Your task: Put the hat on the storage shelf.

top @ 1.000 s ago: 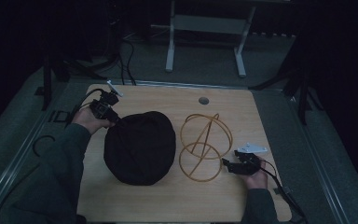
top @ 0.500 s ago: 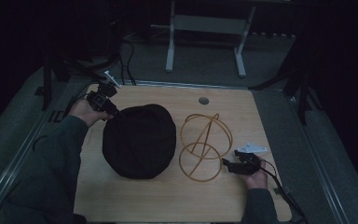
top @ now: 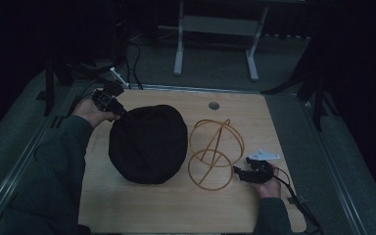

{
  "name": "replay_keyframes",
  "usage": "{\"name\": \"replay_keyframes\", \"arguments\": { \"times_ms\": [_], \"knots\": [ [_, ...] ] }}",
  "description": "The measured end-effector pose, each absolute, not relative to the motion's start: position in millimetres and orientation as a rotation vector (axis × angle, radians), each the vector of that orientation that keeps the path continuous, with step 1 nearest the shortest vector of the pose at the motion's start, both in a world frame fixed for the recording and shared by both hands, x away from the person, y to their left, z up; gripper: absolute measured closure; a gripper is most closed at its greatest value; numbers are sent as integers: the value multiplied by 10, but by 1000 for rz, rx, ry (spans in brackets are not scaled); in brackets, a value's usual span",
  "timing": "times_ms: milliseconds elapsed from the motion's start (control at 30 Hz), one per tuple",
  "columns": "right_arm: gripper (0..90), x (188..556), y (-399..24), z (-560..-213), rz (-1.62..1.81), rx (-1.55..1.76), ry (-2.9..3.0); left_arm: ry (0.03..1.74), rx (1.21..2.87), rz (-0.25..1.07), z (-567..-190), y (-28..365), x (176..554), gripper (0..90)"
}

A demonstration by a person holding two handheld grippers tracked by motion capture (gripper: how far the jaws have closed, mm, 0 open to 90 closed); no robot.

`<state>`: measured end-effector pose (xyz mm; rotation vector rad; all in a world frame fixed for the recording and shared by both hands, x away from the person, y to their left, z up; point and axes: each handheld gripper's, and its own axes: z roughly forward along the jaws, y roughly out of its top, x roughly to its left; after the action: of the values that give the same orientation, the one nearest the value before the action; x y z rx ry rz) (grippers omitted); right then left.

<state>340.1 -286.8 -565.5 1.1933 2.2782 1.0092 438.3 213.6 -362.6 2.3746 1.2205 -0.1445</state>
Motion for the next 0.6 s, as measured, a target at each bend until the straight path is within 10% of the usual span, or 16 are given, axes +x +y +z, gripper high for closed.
{"name": "replay_keyframes", "arguments": {
  "times_ms": [600],
  "knots": [
    [294,3403,-2867,-5656,1008,1185,2279,1201,2374,-169,-3440,2113,4388,768]
  ]
}}
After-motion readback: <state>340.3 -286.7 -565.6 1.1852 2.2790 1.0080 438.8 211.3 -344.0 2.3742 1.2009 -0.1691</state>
